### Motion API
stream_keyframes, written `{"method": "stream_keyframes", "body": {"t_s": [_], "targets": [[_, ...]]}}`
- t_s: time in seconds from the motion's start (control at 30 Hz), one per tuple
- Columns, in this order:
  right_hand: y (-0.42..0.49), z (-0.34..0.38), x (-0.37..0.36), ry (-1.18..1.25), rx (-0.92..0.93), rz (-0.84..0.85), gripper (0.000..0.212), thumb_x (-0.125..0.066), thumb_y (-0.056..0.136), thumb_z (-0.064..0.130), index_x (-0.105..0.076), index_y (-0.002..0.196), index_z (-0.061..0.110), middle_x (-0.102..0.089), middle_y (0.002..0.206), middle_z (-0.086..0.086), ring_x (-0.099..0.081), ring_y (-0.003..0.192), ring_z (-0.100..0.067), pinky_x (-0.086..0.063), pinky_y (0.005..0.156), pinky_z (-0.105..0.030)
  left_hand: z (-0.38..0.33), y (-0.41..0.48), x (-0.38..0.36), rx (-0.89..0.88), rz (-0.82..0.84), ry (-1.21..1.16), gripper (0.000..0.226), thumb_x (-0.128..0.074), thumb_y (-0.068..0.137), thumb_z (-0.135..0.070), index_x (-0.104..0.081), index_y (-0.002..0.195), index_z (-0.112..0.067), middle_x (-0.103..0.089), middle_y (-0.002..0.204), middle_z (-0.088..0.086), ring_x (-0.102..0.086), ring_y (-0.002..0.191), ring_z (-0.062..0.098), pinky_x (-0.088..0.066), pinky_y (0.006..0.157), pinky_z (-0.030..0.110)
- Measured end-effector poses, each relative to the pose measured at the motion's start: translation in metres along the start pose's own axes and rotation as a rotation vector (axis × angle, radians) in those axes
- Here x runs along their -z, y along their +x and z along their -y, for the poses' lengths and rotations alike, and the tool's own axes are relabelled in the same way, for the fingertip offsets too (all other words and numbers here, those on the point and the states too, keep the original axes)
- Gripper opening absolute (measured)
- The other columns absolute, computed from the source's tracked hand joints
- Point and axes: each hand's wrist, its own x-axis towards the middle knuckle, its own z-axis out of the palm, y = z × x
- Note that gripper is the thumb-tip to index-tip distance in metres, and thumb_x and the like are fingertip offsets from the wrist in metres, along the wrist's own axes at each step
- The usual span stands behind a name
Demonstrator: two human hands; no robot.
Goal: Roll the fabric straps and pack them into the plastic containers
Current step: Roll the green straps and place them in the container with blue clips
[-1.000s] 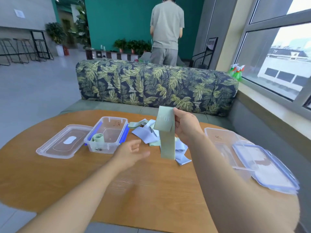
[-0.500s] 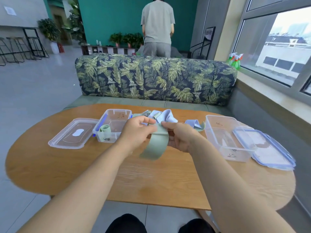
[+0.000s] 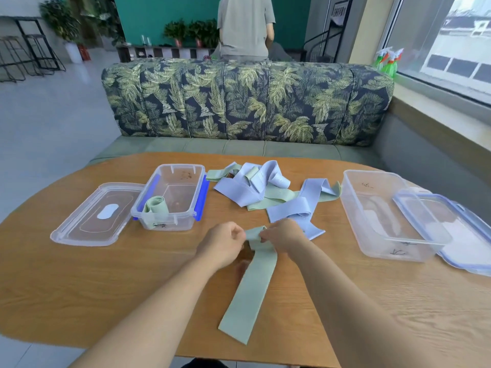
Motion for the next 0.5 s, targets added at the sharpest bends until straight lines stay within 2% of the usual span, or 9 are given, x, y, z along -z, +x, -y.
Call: {"method": "stream_keyframes", "body": {"t_s": [0.03, 0.1, 0.17, 0.23, 0.27, 0.33, 0.4, 0.5], "targets": [[0.007, 0.003, 0.001, -0.012, -0.005, -0.031, 0.012, -0.067, 0.08, 0.019, -0.06, 0.077, 0.01, -0.049, 0.069, -0.001, -0.045, 0.057, -0.019, -0.038, 0.051, -0.025, -0.005, 0.003, 0.002, -0.021, -0.016, -0.012, 0.015, -0.052, 0.082, -0.042, -0.064, 0.078, -0.033, -0.071, 0.082, -0.009, -0.069, 0.084, 0.018, -0.057, 0.08, 0.04], [0.016, 0.009, 0.004, 0.111, -0.001, -0.056, 0.018, -0.066, 0.08, 0.016, -0.053, 0.069, 0.012, -0.05, 0.068, -0.002, -0.044, 0.057, -0.019, -0.039, 0.053, -0.027, -0.019, 0.009, 0.005, -0.057, -0.07, -0.103, 0.016, -0.052, 0.094, -0.032, -0.064, 0.085, -0.026, -0.072, 0.085, -0.003, -0.07, 0.076, 0.017, -0.054, 0.07, 0.031], [0.021, 0.018, 0.012, 0.311, -0.004, -0.052, 0.017, -0.059, 0.086, 0.012, -0.053, 0.07, 0.012, -0.054, 0.068, -0.003, -0.043, 0.053, -0.017, -0.035, 0.047, -0.022, -0.033, 0.015, 0.009, -0.062, -0.103, -0.294, 0.021, -0.044, 0.1, -0.03, -0.061, 0.106, -0.018, -0.071, 0.095, 0.004, -0.069, 0.078, 0.015, -0.046, 0.06, 0.026], [0.024, 0.023, 0.018, 0.549, -0.042, -0.037, 0.018, -0.051, 0.091, 0.007, -0.054, 0.074, 0.012, -0.057, 0.067, -0.003, -0.045, 0.051, -0.015, -0.032, 0.045, -0.02, -0.036, 0.019, 0.012, -0.06, -0.1, -0.426, 0.03, -0.039, 0.103, -0.03, -0.05, 0.128, -0.017, -0.068, 0.109, 0.007, -0.067, 0.088, 0.017, -0.043, 0.06, 0.023], [0.026, 0.024, 0.019, 0.606, -0.058, -0.052, 0.019, -0.049, 0.092, 0.006, -0.054, 0.075, 0.012, -0.057, 0.068, -0.004, -0.046, 0.052, -0.015, -0.032, 0.047, -0.021, -0.034, 0.019, 0.013, -0.059, -0.089, -0.417, 0.034, -0.039, 0.103, -0.029, -0.045, 0.134, -0.017, -0.066, 0.113, 0.008, -0.066, 0.091, 0.017, -0.044, 0.062, 0.023], [0.031, 0.02, 0.016, 0.552, -0.047, -0.07, 0.022, -0.049, 0.092, 0.005, -0.053, 0.072, 0.012, -0.054, 0.068, -0.004, -0.046, 0.055, -0.017, -0.03, 0.05, -0.024, -0.023, 0.013, 0.01, -0.036, -0.064, -0.291, 0.038, -0.042, 0.102, -0.026, -0.042, 0.137, -0.014, -0.065, 0.111, 0.007, -0.066, 0.089, 0.018, -0.046, 0.065, 0.024], [0.033, 0.014, 0.01, 0.455, -0.003, -0.077, 0.025, -0.051, 0.091, 0.005, -0.051, 0.068, 0.013, -0.052, 0.067, -0.004, -0.045, 0.058, -0.018, -0.032, 0.054, -0.026, -0.008, 0.006, 0.005, 0.0, -0.055, -0.172, 0.039, -0.047, 0.099, -0.024, -0.045, 0.137, -0.012, -0.066, 0.106, 0.005, -0.068, 0.083, 0.018, -0.047, 0.066, 0.024], [0.026, 0.002, -0.004, 0.407, 0.038, -0.115, 0.017, -0.056, 0.082, 0.007, -0.052, 0.066, 0.012, -0.054, 0.067, -0.007, -0.047, 0.063, -0.023, -0.036, 0.062, -0.029, 0.012, -0.01, -0.001, 0.013, -0.08, -0.096, 0.036, -0.054, 0.095, -0.023, -0.051, 0.131, -0.015, -0.069, 0.093, -0.001, -0.069, 0.082, 0.014, -0.048, 0.071, 0.025]]}}
